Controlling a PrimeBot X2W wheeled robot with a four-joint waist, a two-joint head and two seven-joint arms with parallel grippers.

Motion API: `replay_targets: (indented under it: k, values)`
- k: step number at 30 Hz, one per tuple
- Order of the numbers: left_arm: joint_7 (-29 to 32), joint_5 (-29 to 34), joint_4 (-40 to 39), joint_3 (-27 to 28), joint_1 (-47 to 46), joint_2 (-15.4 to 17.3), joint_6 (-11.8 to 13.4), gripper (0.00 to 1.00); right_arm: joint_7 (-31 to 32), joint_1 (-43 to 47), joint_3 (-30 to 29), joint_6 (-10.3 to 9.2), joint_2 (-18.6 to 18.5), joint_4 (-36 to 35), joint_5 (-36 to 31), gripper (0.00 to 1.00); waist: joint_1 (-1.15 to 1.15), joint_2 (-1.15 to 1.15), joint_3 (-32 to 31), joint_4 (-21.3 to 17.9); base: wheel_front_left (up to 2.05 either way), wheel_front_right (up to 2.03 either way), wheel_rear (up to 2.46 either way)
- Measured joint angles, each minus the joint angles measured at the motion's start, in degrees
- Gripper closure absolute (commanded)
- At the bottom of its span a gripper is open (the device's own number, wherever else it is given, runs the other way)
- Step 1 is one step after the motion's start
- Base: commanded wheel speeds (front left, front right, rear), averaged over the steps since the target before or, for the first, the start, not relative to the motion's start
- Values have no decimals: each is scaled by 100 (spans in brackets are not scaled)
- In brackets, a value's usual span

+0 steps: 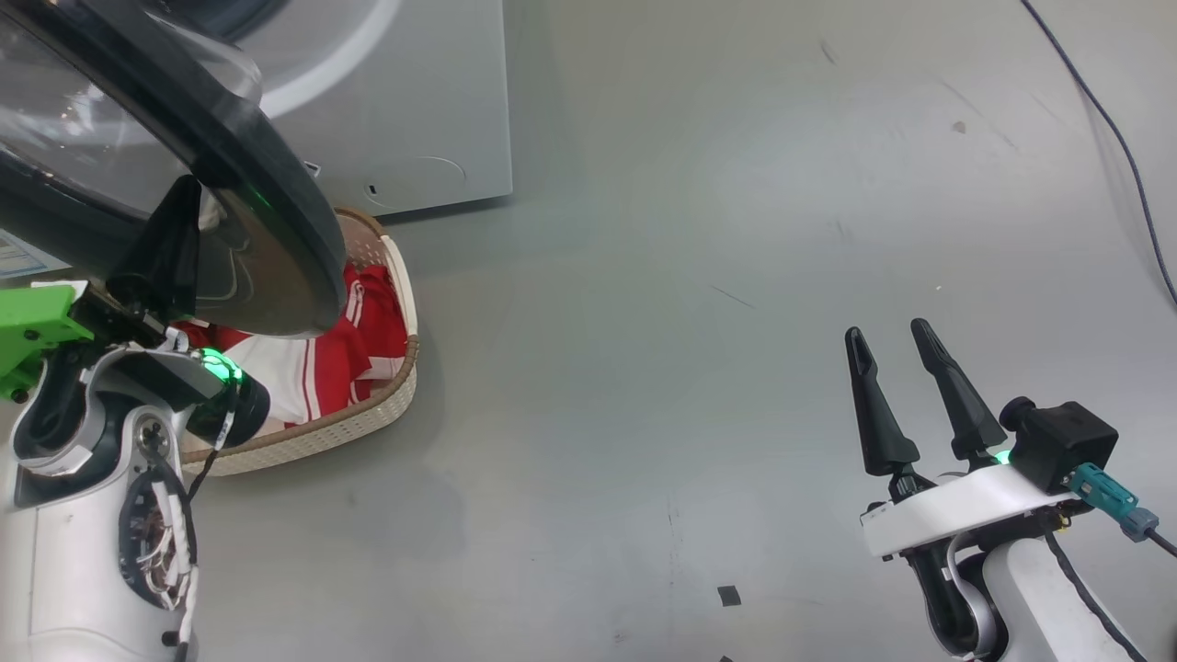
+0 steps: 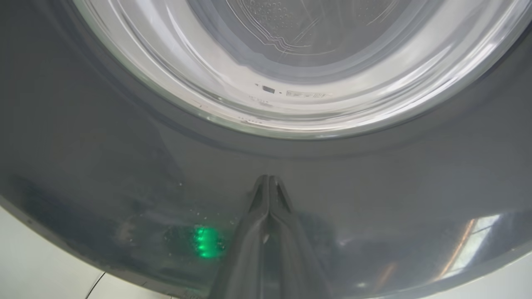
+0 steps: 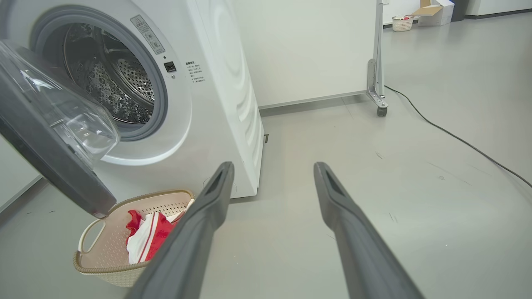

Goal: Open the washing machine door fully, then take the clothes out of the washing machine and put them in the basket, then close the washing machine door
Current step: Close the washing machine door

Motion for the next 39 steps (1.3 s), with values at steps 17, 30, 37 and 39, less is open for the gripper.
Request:
replay_targets:
  k: [17,30,37,39]
  values:
    - [-644,213,402,-26,-523,-58,-8,100,-41,1,-113,2,79,55,0,0,0,0,195,-509,0,0,0]
    - [-367,655,744,-845,-436,-99,-322,100,-41,1,-470,20,33,-7,-58,0,0,0,32,-79,0,0,0]
    - [-225,1860,812,-1915,105,100,-669,100,-41,14,-599,45,-38,-24,-69,0,0,0,-157,309,0,0,0]
    - [-233,2277,825,-2210,209,231,-781,100,-41,27,-624,46,-69,-24,-71,0,0,0,-215,442,0,0,0]
